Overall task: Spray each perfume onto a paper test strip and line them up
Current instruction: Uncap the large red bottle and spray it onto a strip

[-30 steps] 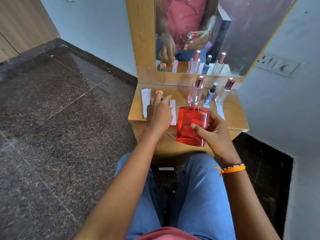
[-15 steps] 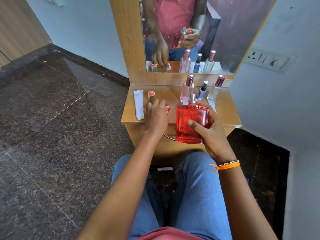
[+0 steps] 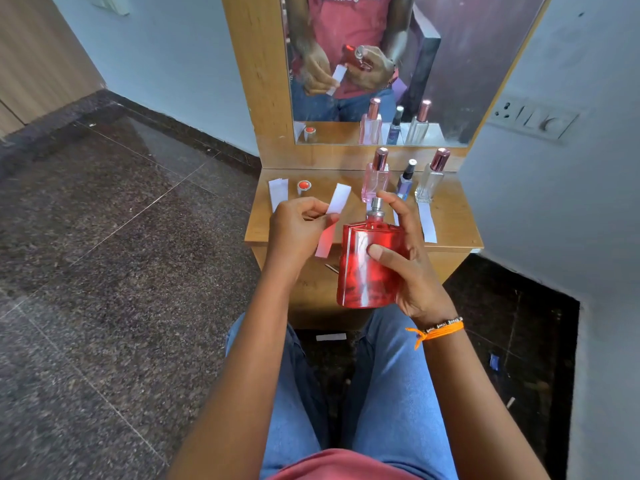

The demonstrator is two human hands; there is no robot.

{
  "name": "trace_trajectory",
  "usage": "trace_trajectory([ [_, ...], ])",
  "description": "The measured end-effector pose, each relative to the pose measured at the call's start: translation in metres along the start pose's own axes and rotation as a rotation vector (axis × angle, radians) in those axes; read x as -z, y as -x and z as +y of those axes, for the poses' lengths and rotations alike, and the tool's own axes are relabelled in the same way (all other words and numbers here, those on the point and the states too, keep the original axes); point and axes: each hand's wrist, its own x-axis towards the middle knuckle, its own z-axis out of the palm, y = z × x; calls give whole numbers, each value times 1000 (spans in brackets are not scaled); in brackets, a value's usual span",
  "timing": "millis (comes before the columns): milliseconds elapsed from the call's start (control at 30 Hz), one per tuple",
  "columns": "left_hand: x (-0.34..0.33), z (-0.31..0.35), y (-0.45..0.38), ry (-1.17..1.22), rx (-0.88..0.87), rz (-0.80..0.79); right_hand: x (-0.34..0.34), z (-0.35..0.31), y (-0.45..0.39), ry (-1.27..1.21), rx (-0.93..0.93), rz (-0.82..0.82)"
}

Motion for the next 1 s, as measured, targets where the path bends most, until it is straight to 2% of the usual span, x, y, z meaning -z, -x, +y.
trace_trajectory([
  [133,8,9,2,54,1,-52,-5,0,3,-114,-13,-18],
  [267,13,16,5,108,5,-139,-6,-1,4,-125,-14,-57],
  [500,23,22,10,238,59,-228,-2,-2,7,-372,-163,-113],
  [600,23,23,13,208,38,-245,0,-4,8,-354,-166,-100],
  [667,24,24,15,169,16,-278,1,-7,8,-212,-140,-8],
  [767,25,25,16,165,-1,-344,3,-16,1,252,3,154],
  [833,25,25,16,173,2,-382,6,-20,-3,618,96,132],
  [900,23,24,17,160,12,-404,6,-22,-4,882,139,75],
  [1000,17,22,18,129,27,-418,4,-21,-2,1020,161,50],
])
